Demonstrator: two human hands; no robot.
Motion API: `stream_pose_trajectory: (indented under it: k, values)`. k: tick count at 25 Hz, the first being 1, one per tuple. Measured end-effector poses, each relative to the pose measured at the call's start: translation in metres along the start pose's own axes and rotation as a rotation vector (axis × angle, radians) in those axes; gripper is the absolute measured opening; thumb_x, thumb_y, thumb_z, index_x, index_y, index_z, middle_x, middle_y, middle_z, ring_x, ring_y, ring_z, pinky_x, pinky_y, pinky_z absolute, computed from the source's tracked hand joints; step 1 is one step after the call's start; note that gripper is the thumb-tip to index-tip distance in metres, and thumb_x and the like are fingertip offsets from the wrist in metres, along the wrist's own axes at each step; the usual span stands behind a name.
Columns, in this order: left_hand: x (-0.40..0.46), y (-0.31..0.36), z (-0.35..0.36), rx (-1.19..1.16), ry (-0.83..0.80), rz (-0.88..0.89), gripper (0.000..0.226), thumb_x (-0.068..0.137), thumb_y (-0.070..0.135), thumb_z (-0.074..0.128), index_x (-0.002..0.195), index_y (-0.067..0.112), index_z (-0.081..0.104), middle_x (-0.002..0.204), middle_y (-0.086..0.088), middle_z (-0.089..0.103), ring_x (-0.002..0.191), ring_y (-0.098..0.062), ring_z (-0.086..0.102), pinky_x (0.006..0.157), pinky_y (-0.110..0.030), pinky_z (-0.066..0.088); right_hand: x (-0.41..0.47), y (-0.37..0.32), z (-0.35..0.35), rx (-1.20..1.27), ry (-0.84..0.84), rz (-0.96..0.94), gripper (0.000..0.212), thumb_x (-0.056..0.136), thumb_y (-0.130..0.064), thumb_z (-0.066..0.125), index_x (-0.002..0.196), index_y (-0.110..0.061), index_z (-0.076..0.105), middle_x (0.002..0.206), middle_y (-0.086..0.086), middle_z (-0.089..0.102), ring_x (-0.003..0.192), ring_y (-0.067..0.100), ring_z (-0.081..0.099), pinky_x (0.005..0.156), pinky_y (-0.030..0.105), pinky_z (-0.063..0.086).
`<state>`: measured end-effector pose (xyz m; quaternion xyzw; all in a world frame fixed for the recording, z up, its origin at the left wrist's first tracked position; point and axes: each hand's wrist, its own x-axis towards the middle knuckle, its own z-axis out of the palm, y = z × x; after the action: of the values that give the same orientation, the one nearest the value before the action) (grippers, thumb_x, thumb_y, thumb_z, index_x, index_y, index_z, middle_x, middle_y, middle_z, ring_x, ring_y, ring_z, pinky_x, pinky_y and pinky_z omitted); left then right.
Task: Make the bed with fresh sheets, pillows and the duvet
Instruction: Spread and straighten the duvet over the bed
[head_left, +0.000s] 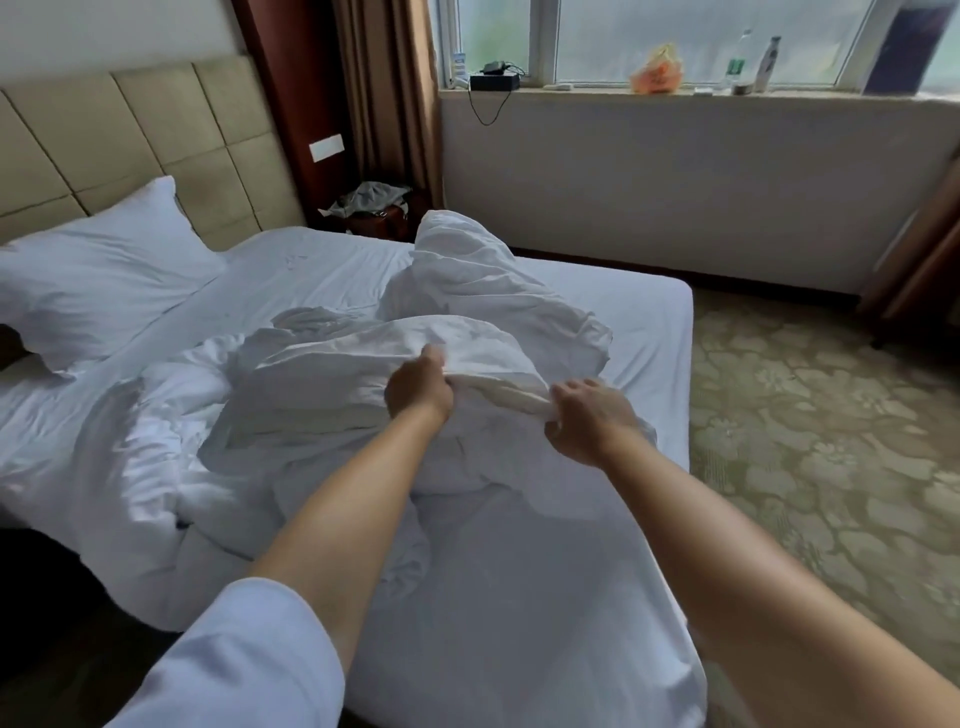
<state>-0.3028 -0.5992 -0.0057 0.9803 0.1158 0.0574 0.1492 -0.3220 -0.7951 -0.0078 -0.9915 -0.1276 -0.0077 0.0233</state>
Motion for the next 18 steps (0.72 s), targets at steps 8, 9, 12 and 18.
stream_pose_trajectory:
  k: [8,9,12,18]
  values:
    - [-0.062,-0.002,0.009,0.135,0.102,0.347,0.028,0.087,0.023,0.055,0.115,0.018,0.059,0.112,-0.008,0.062,0.106,-0.031,0.056,0.085,-0.033,0.039,-0.023,-0.035,-0.002,-0.025,0.151,0.064,0.027,0.089,-0.007,0.038,0.105,-0.013,0.058,0.106,0.011,0.068,0.095,0.032,0.064,0.085,0.031,0.039]
    - [-0.064,-0.02,0.017,0.191,0.127,0.314,0.029,0.086,0.019,0.056,0.115,0.017,0.058,0.112,-0.008,0.059,0.105,-0.031,0.055,0.084,-0.035,0.04,-0.027,-0.033,-0.003,-0.042,0.203,0.067,0.027,0.087,-0.004,0.039,0.103,-0.012,0.059,0.101,0.012,0.07,0.09,0.032,0.065,0.085,0.03,0.038]
    - [-0.066,-0.057,0.026,0.224,0.215,0.148,0.031,0.065,0.008,0.075,0.092,0.01,0.062,0.088,-0.013,0.061,0.08,-0.034,0.061,0.065,-0.037,0.05,-0.038,-0.029,0.0,-0.087,0.267,0.072,0.027,0.084,-0.002,0.04,0.1,-0.01,0.06,0.096,0.014,0.071,0.084,0.032,0.067,0.086,0.031,0.037]
    - [-0.08,-0.016,0.007,0.082,0.128,0.199,0.032,0.093,0.012,0.043,0.124,0.011,0.051,0.111,-0.017,0.065,0.103,-0.036,0.062,0.079,-0.038,0.047,-0.051,-0.033,0.015,-0.031,-0.065,0.075,0.055,0.087,-0.035,0.057,0.136,-0.021,0.035,0.134,0.009,0.046,0.123,0.03,0.045,0.097,0.04,0.038]
